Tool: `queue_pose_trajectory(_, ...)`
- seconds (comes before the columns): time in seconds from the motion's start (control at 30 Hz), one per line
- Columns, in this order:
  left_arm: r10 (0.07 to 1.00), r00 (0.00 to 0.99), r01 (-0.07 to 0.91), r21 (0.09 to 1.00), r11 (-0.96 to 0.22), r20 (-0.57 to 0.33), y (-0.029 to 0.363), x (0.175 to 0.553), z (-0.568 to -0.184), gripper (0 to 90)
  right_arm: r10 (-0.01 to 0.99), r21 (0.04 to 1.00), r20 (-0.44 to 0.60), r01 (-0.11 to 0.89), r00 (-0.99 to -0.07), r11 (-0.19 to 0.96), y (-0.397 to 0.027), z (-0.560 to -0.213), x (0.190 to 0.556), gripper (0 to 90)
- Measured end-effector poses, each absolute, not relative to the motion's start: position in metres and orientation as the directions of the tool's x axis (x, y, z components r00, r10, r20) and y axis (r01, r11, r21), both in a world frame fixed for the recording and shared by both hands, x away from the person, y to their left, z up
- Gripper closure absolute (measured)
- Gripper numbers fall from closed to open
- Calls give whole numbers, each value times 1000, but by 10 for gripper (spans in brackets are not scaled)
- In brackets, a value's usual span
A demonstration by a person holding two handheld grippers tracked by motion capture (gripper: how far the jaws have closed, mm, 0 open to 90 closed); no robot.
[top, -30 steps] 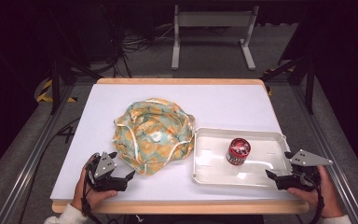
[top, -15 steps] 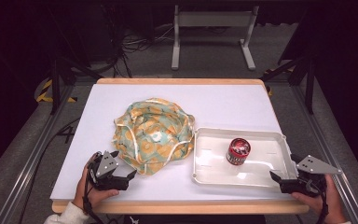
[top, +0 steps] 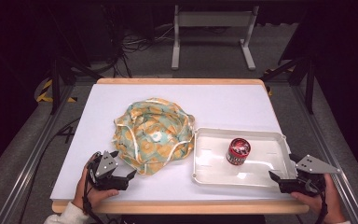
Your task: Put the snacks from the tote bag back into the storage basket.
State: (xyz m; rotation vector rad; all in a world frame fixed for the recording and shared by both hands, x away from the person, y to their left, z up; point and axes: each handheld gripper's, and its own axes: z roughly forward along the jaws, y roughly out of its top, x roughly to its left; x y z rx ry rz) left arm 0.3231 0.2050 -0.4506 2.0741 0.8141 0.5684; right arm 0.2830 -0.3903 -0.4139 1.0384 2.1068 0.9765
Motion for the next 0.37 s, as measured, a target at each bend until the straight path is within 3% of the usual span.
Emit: queue_pose_trajectory(0.37, 719, 686, 352, 816, -460, 109, 203, 324, -450, 71, 820, 812, -187, 384, -540, 439, -390, -410, 280, 51)
